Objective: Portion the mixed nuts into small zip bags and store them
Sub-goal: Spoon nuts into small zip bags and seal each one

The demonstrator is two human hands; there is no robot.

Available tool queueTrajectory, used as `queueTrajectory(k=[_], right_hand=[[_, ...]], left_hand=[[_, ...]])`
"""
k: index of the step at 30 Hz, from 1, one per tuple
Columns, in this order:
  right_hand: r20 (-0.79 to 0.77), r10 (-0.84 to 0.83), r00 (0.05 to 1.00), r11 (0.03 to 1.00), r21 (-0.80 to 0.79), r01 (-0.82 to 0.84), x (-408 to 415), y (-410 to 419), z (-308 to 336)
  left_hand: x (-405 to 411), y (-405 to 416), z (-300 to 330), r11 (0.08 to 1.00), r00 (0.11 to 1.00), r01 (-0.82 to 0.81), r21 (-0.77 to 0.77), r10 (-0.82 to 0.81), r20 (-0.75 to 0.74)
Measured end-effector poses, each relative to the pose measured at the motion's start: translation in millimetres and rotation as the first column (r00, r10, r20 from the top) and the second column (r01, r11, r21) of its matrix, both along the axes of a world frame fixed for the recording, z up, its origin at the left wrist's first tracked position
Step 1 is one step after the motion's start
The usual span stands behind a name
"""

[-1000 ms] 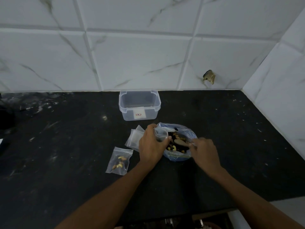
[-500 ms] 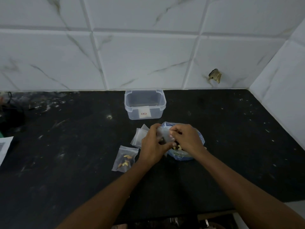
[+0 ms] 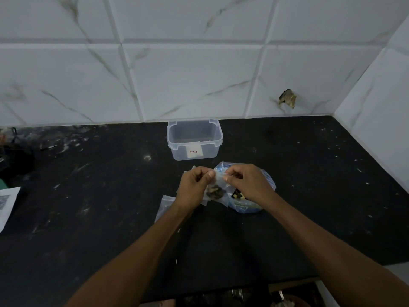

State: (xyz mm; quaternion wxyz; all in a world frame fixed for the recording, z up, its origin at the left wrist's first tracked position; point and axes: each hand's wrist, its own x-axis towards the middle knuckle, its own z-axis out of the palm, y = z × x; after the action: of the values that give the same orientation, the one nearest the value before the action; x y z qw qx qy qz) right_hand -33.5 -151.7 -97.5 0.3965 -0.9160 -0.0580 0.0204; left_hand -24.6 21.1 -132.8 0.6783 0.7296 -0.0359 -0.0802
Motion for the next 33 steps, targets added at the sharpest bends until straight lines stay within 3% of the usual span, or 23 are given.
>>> queueTrajectory(k=[9, 14, 19, 25, 29, 33], right_hand=[[-0.006, 0.033, 0.999, 0.996, 0.083, -0.033, 0.7, 5.4, 1.9], [-0.012, 0.065, 0.998, 0.995, 0.078, -0.064, 3.1, 3.5, 4.0], [-0.063, 0.037, 0.997, 0.990, 0.139, -0.028, 1.5, 2.7, 2.2], [-0.028, 0.018, 0.999, 0.999, 0.028, -0.018, 0.4, -3.8, 3.4], [-0.021, -0.004, 1.000, 0.998, 0.058, 0.006, 2.3, -3.0, 4.9], [-0.052, 0.003, 0.999, 0.995, 0.098, 0.002, 3.2, -5.4, 7.3]], left_hand=[[-2.3, -1.1, 3.9, 0.995, 0.996, 0.040, 0.090, -0.047, 0.080], [0.3, 3.7, 4.6, 0.992, 0.994, 0.110, 0.061, -0.111, 0.014], [0.1, 5.7, 8.6, 0.991, 0.993, 0.109, 0.084, -0.113, 0.044], [2.1, 10.4, 8.2, 0.992, 0.994, 0.108, 0.067, -0.109, 0.014], [5.8, 9.9, 14.6, 0.977, 0.981, 0.189, 0.097, -0.193, 0.030], [13.1, 16.3, 15.6, 0.975, 0.986, 0.149, 0.162, -0.159, 0.050]])
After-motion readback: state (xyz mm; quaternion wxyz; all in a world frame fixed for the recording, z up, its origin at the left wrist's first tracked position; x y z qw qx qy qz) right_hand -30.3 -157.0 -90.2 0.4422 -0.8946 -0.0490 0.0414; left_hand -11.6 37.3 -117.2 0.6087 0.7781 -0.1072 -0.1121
